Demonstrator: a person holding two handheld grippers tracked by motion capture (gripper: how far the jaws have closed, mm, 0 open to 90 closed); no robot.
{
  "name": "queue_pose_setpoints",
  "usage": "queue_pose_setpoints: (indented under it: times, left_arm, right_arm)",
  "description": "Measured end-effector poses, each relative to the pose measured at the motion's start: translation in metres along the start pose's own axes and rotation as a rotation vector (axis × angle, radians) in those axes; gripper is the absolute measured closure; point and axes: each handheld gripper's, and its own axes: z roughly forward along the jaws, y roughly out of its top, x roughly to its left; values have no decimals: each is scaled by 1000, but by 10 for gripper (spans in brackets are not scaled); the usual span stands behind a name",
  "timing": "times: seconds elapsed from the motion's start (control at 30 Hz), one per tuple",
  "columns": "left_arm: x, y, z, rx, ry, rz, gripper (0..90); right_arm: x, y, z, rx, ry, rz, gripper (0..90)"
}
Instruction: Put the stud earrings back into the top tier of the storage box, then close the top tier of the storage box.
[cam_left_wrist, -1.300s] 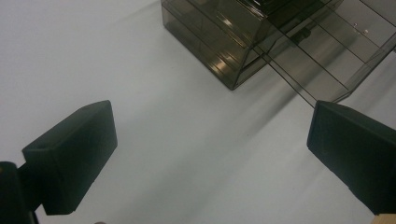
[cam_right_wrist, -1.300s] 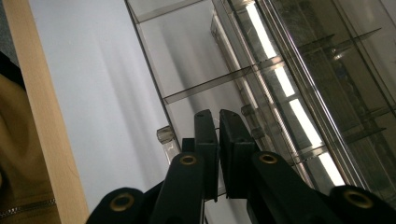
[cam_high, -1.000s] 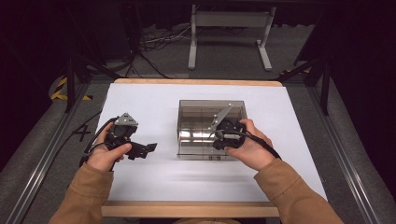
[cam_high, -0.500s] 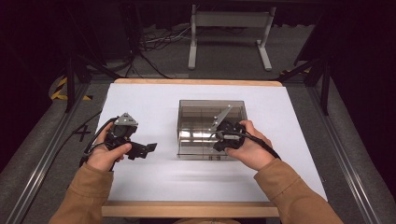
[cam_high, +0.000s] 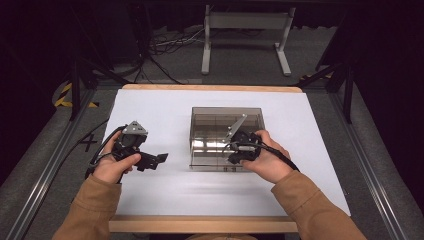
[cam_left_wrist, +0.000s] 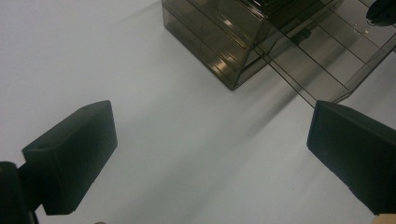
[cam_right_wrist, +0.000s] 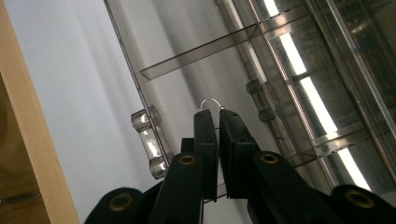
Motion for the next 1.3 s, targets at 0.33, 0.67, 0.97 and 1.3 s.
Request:
queue_pose_setpoints:
  times: [0.33,0.67,0.97,1.3]
  left_arm:
    - [0,0,0,0,1,2,22]
    - [0,1,1,8,-3,4,22]
    - [-1,4,3,6,-10,10,22]
    - [-1,6,5,9,-16,10,22]
  right_arm:
    - [0,-1,-1,-9,-4,5,839]
    - [2,-5,-15,-71,-18,-8,900]
    - [9,-16,-29,-132,9,-15,900]
    - [19,-30,-37,-161,44,-27,900]
